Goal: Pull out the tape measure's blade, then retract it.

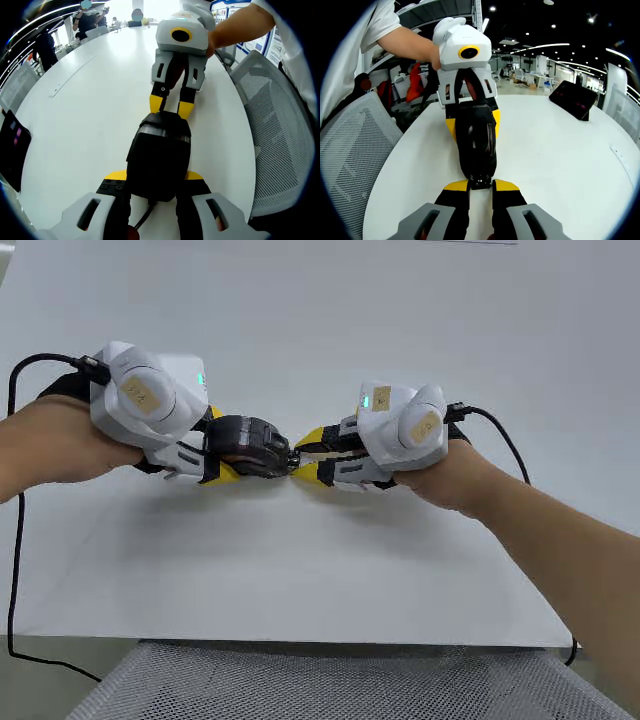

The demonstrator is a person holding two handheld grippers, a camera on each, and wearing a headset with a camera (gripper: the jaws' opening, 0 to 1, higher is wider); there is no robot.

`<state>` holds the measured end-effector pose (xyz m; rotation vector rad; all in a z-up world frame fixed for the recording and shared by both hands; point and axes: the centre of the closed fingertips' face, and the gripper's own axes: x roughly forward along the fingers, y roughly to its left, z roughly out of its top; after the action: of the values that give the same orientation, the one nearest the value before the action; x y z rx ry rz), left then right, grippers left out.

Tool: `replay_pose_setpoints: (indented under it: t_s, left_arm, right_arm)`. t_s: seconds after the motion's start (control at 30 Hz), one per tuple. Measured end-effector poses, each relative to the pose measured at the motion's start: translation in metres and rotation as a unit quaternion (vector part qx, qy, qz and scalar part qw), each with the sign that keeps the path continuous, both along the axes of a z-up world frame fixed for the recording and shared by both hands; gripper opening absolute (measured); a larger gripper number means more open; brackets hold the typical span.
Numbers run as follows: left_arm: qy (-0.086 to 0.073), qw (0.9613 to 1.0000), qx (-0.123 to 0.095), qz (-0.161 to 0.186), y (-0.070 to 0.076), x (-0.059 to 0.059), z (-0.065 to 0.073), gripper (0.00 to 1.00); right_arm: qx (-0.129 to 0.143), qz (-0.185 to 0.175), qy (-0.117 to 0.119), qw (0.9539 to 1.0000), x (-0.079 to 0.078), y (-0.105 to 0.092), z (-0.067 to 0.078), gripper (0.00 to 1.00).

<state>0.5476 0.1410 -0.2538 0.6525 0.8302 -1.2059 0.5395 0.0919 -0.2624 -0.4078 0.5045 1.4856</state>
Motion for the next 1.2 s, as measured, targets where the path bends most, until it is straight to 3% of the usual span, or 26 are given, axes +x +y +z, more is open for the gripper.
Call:
replay_pose_setpoints:
  t_s: [0.8,1.2]
  left_arm:
    - [-0.002,1.0000,-0.001,0.002,-0.001,0.000,0.000,0.29]
    - [-0.004,1.0000,-0.005,0.004,-0.003,0.001,0.000,0.29]
  right_arm:
    - [-0.006,0.012,-0.021,0.9997,0.000,-0.002,0.001,0.09]
    - [-0.014,0.012,-0.023,0.9996,0.002,-0.021,0.000,0.09]
